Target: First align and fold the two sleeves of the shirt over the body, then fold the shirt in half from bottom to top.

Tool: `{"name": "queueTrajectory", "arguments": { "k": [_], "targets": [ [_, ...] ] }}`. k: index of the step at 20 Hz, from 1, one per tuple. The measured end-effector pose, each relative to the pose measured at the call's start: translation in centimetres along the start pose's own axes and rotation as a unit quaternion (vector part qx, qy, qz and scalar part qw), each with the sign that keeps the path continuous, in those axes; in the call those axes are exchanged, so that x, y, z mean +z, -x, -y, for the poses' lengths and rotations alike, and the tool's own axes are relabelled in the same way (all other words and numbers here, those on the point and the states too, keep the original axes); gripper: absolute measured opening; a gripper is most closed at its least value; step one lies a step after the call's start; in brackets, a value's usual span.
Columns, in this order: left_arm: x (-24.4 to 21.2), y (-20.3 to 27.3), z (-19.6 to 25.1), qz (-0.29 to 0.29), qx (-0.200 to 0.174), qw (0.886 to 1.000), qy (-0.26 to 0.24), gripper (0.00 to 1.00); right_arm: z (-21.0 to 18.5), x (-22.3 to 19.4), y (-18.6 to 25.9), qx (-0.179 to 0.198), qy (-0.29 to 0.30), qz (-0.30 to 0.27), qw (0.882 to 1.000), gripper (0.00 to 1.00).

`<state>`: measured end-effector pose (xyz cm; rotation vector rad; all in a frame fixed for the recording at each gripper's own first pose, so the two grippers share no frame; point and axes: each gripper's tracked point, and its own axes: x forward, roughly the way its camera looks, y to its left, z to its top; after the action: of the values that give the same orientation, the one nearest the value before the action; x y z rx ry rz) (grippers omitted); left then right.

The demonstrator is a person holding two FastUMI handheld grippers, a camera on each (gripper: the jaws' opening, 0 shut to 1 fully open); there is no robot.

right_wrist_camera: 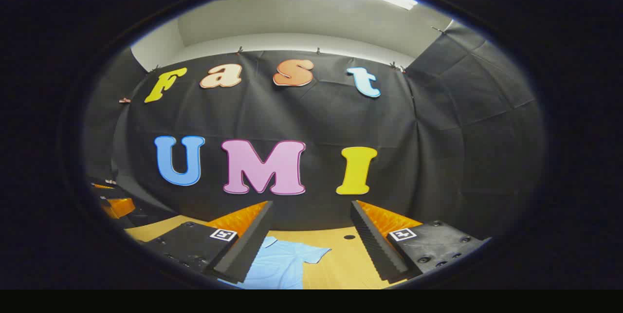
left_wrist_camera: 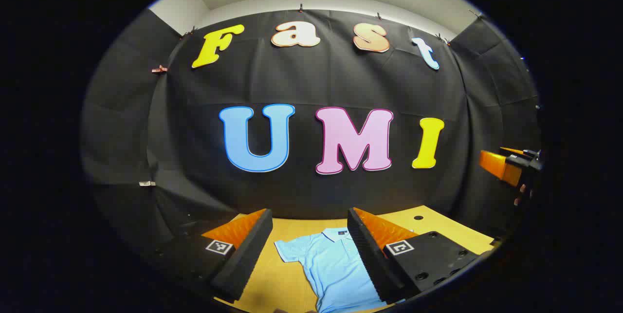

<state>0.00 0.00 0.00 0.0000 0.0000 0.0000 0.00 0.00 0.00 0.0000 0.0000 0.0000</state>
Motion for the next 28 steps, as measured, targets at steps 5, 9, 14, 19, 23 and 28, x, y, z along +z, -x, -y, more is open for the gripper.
{"name": "queueTrajectory", "arguments": {
  "k": [5, 9, 14, 19, 23, 28],
  "targets": [
    [-0.5, -2.9, 2.8, -0.016, -0.014, 1.000, 0.021, 0.99, -0.3, -2.4, -1.1, 0.012, -0.005, -0.028, 1.000, 0.95],
    [-0.3, -3.5, 3.7, -0.013, -0.024, 1.000, 0.016, 0.98, -0.3, -3.3, -2.2, 0.008, -0.016, -0.039, 0.999, 0.97],
    [-0.7, -2.8, 2.5, -0.009, -0.012, 1.000, 0.003, 0.98, -0.1, -6.0, -2.6, -0.003, -0.024, -0.084, 0.996, 0.97],
    [-1.6, -2.0, 2.7, -0.015, -0.010, 1.000, 0.007, 0.98, -0.6, -6.6, -2.4, 0.006, -0.012, -0.087, 0.996, 0.97],
    [-1.0, -1.8, 3.3, -0.011, -0.028, 0.999, 0.021, 0.98, -1.2, -8.3, -2.6, 0.013, -0.007, -0.113, 0.993, 0.97],
    [-1.1, -1.9, 4.3, -0.010, -0.046, 0.999, 0.018, 0.98, -0.6, -10.9, -4.6, 0.018, 0.002, -0.151, 0.988, 0.97]
  ]
}}
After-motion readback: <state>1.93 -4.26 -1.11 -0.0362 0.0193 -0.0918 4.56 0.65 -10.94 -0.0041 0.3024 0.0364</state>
